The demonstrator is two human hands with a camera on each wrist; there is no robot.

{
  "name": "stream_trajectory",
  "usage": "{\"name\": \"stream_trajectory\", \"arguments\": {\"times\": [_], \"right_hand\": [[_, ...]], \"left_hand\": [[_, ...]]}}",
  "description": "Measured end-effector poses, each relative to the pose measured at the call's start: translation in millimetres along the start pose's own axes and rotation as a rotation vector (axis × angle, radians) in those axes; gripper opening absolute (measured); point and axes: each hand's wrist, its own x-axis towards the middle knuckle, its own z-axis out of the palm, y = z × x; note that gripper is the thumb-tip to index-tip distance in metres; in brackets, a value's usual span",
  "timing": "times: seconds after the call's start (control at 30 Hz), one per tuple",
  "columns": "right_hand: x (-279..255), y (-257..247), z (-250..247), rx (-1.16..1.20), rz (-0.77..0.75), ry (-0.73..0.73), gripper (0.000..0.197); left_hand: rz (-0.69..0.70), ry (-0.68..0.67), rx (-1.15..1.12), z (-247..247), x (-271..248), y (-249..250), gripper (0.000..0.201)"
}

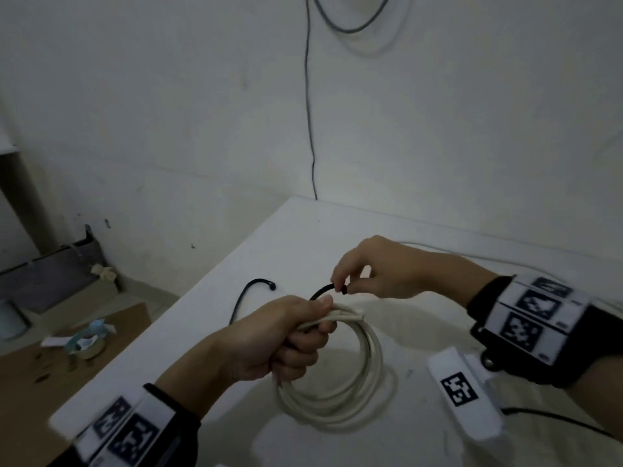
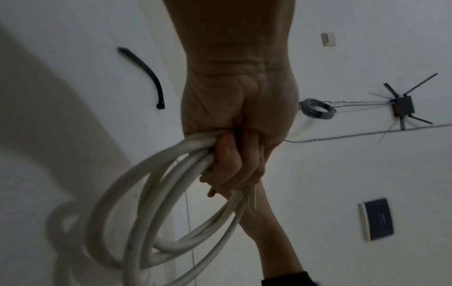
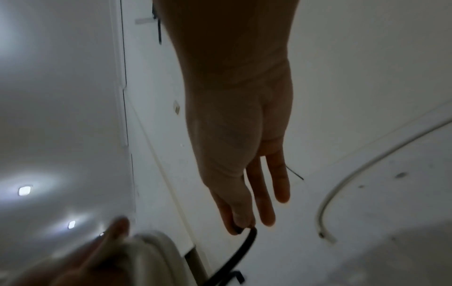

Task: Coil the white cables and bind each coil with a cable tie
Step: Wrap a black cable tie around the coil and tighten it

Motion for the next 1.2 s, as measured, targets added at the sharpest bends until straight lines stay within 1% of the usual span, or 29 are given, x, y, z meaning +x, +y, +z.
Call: {"name": "stream_trajectory", "arguments": {"times": [0.1, 0.17, 0.23, 0.3, 0.37, 0.43, 0.57, 0.73, 0.87, 0.97, 1.13, 1.2], "right_hand": [[-44, 9, -16, 0.093, 0.12, 0.052, 0.021], [-72, 15, -24, 0.109, 0.172, 0.107, 0.024], [-97, 19, -28, 0.07, 0.197, 0.169, 0.024], [-121, 22, -31, 0.0, 0.205, 0.216, 0.023], [-142, 26, -36, -0.082, 0.223, 0.239, 0.022], [-163, 28, -41, -0.129, 0.259, 0.26, 0.022], [-193, 21, -56, -0.104, 0.253, 0.339, 0.021], [-213, 1, -67, -0.002, 0.187, 0.428, 0.022], [-219, -12, -65, 0.037, 0.153, 0.41, 0.022], [-223, -15, -66, 0.095, 0.172, 0.385, 0.022], [-226, -17, -64, 0.195, 0.192, 0.342, 0.021], [-225, -17, -63, 0.217, 0.191, 0.339, 0.021]], "left_hand": [[0.025, -0.067, 0.085, 23, 16, 1, 0.034], [0.034, -0.118, 0.124, 41, 26, 5, 0.034], [0.043, -0.166, 0.13, 58, 36, 9, 0.035], [0.057, -0.236, 0.086, 74, 46, 14, 0.035], [0.063, -0.303, 0.022, 86, 53, 21, 0.035], [0.057, -0.335, 0.001, 97, 59, 27, 0.034], [0.036, -0.364, 0.048, 116, 68, 33, 0.035], [-0.009, -0.404, 0.081, 131, 75, 34, 0.037], [-0.035, -0.398, 0.123, 136, 77, 33, 0.037], [-0.048, -0.361, 0.161, 136, 77, 32, 0.037], [-0.045, -0.319, 0.298, 138, 74, 34, 0.039], [-0.037, -0.292, 0.408, 143, 73, 36, 0.042]]}}
